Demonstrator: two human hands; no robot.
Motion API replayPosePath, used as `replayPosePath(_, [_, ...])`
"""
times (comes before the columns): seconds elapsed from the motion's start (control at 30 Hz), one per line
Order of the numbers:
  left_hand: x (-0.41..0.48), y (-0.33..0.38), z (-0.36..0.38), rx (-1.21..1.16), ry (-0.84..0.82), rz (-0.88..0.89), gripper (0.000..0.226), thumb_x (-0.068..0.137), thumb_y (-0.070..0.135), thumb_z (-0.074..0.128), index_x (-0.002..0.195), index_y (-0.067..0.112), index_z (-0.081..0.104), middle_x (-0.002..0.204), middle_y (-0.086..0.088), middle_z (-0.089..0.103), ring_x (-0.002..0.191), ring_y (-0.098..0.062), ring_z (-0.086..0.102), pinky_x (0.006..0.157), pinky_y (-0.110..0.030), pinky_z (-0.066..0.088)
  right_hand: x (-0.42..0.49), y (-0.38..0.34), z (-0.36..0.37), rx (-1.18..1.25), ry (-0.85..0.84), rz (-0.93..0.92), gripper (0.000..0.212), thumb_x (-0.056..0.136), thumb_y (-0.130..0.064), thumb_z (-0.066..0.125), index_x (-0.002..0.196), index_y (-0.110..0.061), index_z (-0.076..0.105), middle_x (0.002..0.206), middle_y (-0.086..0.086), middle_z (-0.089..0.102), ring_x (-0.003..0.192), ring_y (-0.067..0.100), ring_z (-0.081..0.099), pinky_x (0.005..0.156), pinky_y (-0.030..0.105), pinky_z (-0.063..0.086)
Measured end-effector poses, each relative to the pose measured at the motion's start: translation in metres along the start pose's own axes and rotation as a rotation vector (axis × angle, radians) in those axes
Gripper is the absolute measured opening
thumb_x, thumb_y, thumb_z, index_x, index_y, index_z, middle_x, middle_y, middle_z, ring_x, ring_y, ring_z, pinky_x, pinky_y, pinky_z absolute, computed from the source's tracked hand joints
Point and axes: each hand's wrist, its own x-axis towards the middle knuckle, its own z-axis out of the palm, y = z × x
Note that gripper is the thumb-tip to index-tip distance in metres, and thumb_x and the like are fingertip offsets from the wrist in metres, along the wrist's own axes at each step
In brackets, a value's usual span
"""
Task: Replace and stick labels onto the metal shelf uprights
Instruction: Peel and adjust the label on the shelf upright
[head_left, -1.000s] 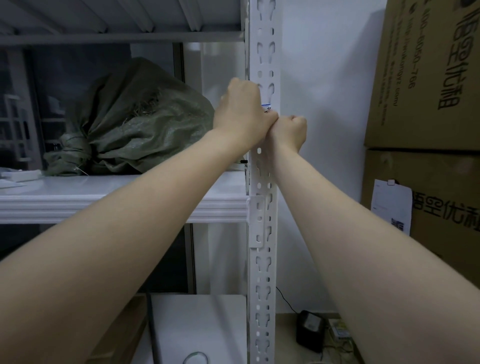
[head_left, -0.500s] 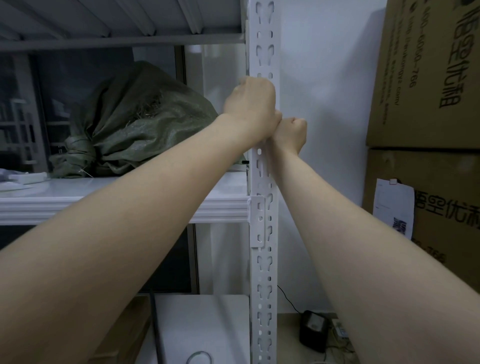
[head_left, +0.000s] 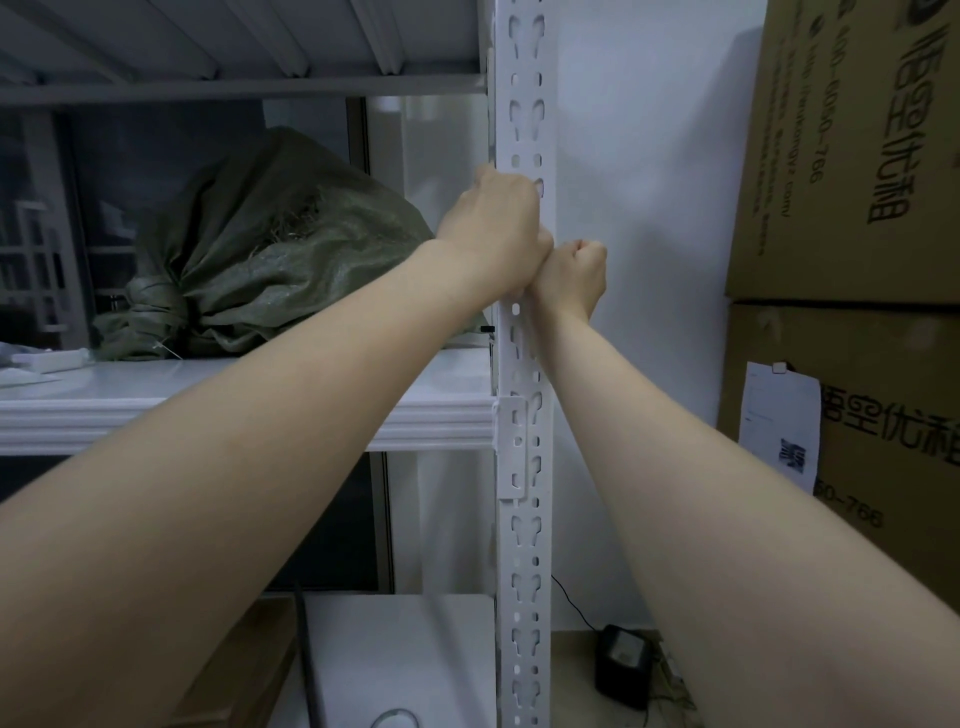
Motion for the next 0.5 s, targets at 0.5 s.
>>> replayPosePath(0.5, [0.002,0.028,-0.003,0.234,-0.030,0.039,0.021,0.093,0.009,0.051,0.111,0.001,0.059,0.122,-0.016,0.056,0.112,-0.031,0.057,0.075,-0.033,0.043,-0.002,0.001,-0.006,0.258,-0.075,0.171,0.031,0.089,0.005,0.027,0.068,-0.017,0.023,0.065,-0.001,0.026,0.057,0.016,0.017,0.029,0.010,0.014])
